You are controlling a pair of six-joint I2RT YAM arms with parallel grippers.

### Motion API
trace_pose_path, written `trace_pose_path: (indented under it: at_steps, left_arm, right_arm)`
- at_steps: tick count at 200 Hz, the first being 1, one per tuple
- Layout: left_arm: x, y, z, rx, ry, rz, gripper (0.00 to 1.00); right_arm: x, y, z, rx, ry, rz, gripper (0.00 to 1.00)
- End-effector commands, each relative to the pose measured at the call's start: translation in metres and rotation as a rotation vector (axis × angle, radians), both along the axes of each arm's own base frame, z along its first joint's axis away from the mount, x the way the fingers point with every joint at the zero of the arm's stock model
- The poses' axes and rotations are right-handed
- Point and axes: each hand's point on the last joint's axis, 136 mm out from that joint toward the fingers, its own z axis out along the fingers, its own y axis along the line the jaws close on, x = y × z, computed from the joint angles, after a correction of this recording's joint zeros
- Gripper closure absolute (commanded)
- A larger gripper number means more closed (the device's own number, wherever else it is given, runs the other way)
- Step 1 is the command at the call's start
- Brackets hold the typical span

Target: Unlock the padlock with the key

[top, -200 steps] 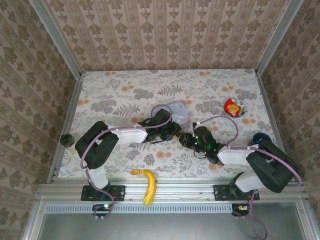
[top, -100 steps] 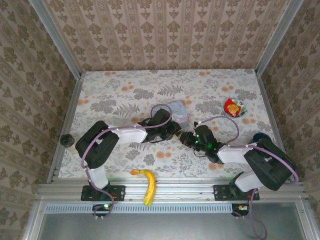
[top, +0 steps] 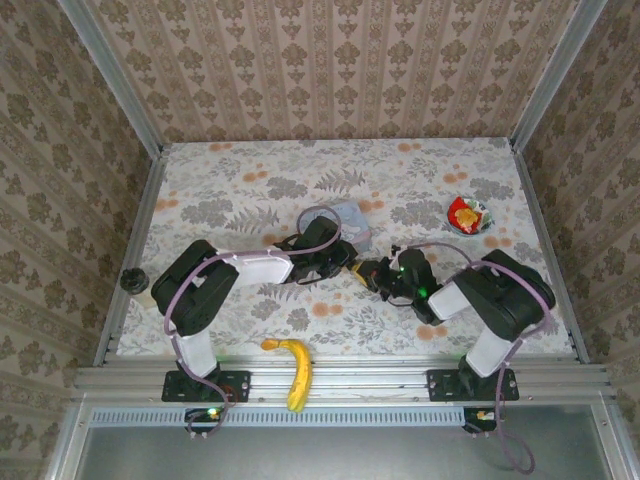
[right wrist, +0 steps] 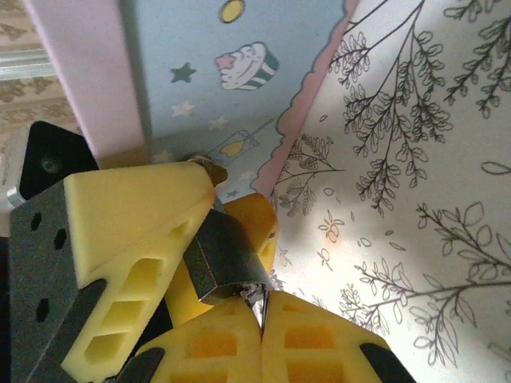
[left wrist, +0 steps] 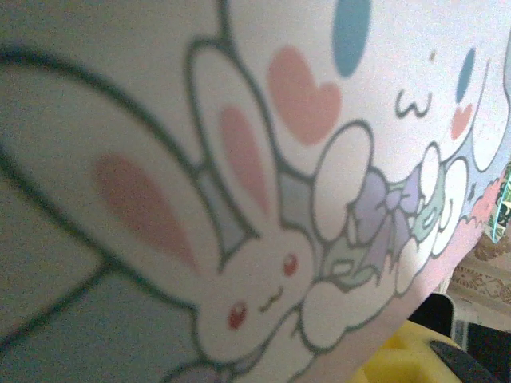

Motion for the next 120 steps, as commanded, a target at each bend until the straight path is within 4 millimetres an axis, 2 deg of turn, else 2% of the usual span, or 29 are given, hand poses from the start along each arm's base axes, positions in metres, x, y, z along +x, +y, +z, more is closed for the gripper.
trace_pose_path:
  at_steps: [1, 38, 69, 120]
  left_arm:
    - [-0.073, -0.012, -0.028, -0.029, 0.302, -0.156, 0.91]
    - [-0.075, -0.010, -0.028, -0.029, 0.306, -0.156, 0.90]
    - [-0.075, -0.008, -0.031, -0.034, 0.312, -0.145, 0.88]
    - [-0.074, -0.010, -0.031, -0.052, 0.312, -0.143, 0.79]
  right_arm:
    - [0.024, -0.004, 0.007, 0.151, 0.033, -0.125, 1.00]
    - [0.029, 0.000, 0.002, 0.150, 0.044, -0.127, 1.00]
    - [0.037, -0.007, 0.012, 0.172, 0.028, -0.187, 1.00]
    - [0.045, -0.016, 0.032, 0.198, -0.016, -0.259, 1.00]
